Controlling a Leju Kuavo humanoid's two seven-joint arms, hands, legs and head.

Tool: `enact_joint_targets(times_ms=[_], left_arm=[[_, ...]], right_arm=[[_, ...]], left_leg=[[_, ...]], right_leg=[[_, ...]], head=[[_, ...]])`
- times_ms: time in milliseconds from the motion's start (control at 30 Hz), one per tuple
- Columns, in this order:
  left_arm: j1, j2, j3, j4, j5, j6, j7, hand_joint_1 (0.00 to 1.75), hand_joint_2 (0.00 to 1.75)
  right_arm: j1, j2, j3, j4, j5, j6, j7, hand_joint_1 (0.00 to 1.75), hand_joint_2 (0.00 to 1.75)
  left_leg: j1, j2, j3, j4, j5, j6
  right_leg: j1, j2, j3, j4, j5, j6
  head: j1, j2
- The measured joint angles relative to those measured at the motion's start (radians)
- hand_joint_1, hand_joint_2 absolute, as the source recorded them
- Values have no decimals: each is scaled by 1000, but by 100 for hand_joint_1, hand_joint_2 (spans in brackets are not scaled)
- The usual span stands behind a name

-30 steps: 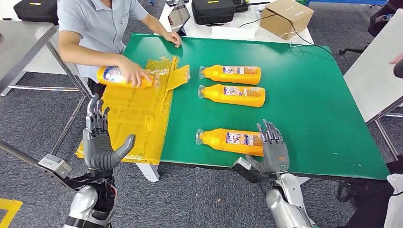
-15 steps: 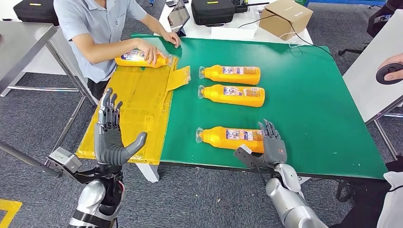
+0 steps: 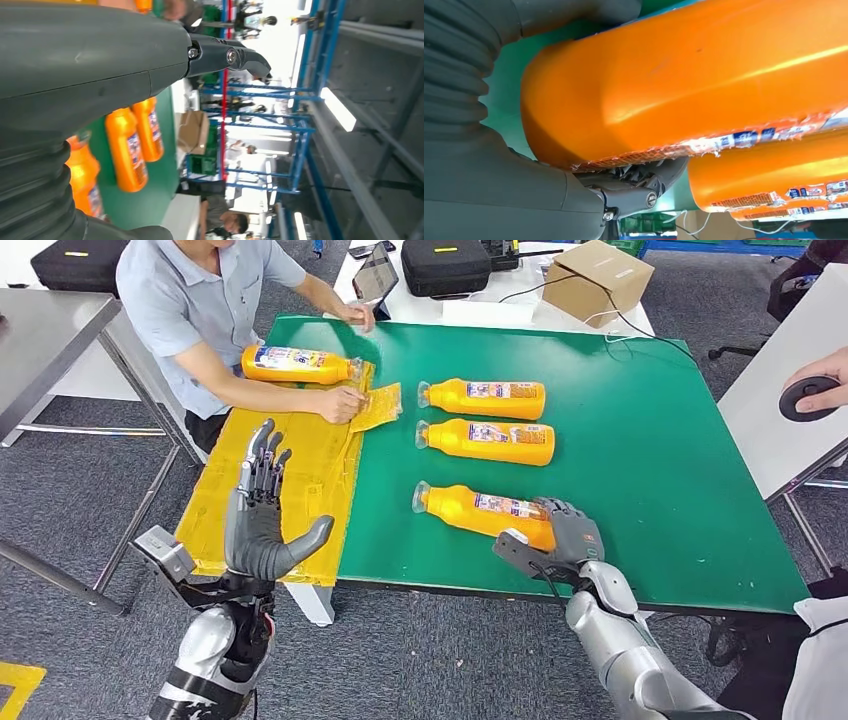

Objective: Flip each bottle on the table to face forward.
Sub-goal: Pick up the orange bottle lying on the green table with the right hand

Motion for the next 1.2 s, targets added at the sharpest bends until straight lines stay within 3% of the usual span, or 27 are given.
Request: enact_joint_targets(times_ms=[200, 300, 467, 567, 667, 767, 900, 1033, 1200], left_arm=[[-15, 0, -10, 52, 5, -2, 70, 0, 175], [-23, -2, -15, 89, 8, 35, 132, 0, 175], [-23, -35, -13, 182, 50, 227, 178, 0, 175], [-16, -68, -30, 257, 64, 321, 146, 0, 175], [-2, -93, -75, 333, 93, 350, 92, 0, 175], [9, -102, -114, 375, 127, 352, 78, 0, 175], [11, -103, -141, 398, 142, 351, 79, 0, 175], [13, -103, -155, 402, 137, 342, 58, 0, 175], [25, -87, -173, 347, 122, 250, 1, 0, 175]], right_arm=[[0, -3, 6, 2, -27, -3, -8, 175, 175], [10, -4, 2, 1, -82, -18, -50, 175, 175], [61, 24, -48, -25, -286, -87, -244, 175, 175], [120, 63, -84, -93, -453, -112, -365, 175, 175], [181, 99, -89, -217, -620, -108, -414, 175, 175], [234, 122, -70, -350, -724, -103, -424, 175, 175], [275, 127, -42, -460, -753, -104, -416, 175, 175], [306, 134, -23, -538, -820, -106, -462, 175, 175], [362, 149, 40, -693, -871, -91, -448, 175, 175]], left_leg=[[0, 0, 0, 0, 0, 0], [0, 0, 0, 0, 0, 0], [0, 0, -2, 0, 0, 0], [0, -2, -5, 0, 0, 0], [0, -2, -8, 0, 0, 0], [0, -2, -10, 0, 0, 0], [0, -2, -12, 0, 0, 0], [0, -2, -12, 0, 0, 0], [0, -2, -12, 0, 0, 0]], right_leg=[[0, 0, 0, 0, 0, 0], [0, 0, 0, 0, 0, 0], [0, 0, -1, 0, 0, 0], [0, -1, -3, 1, 0, 0], [0, -1, -5, 1, -1, 1], [0, -1, -7, 1, -1, 1], [0, -1, -9, 0, -1, 1], [0, -1, -9, 1, -1, 1], [0, -1, -9, 1, -1, 1]], head=[[0, 0], [0, 0], [0, 0], [0, 0], [0, 0], [0, 0], [0, 0], [0, 0], [0, 0]])
